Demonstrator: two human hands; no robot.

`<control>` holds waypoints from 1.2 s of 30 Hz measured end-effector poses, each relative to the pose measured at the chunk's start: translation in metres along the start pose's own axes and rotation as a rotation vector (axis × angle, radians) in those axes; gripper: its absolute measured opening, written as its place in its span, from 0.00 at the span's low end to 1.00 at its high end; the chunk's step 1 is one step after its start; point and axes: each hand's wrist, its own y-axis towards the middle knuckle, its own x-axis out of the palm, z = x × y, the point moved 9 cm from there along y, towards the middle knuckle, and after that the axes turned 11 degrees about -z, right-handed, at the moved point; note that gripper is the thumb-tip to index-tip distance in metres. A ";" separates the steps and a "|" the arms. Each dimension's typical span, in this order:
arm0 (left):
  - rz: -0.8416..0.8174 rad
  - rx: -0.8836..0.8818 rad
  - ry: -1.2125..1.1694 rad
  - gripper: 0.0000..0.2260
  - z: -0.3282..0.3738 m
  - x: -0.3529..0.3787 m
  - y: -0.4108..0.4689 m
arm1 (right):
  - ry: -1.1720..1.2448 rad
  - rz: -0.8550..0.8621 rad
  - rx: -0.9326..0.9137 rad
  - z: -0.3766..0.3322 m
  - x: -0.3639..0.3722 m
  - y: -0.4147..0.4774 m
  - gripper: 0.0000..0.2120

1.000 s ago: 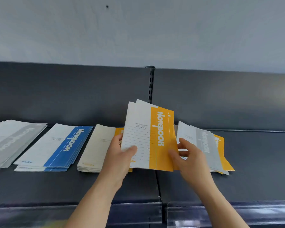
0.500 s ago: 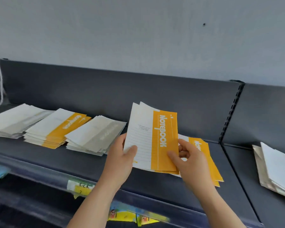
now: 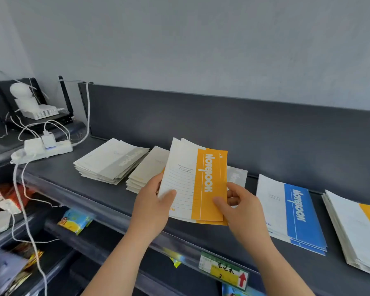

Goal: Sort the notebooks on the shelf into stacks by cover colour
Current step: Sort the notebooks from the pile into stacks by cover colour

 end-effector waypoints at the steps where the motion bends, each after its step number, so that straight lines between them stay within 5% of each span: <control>1: 0.002 -0.007 0.014 0.14 -0.006 -0.007 0.005 | -0.004 -0.010 -0.007 -0.005 0.008 0.006 0.17; 5: 0.040 -0.023 0.051 0.13 -0.020 -0.030 0.027 | -0.057 -0.049 -0.033 -0.018 0.033 0.035 0.07; 16: 0.107 -0.032 0.180 0.15 -0.055 -0.070 0.090 | -0.252 -0.112 -0.061 -0.029 0.090 0.112 0.05; 29: -0.077 -0.099 0.436 0.17 -0.107 -0.080 0.134 | -0.773 -0.210 0.066 -0.029 0.137 0.130 0.09; 36: -0.063 0.053 0.672 0.20 -0.083 -0.088 0.132 | -0.713 -0.042 0.025 -0.051 0.122 0.114 0.14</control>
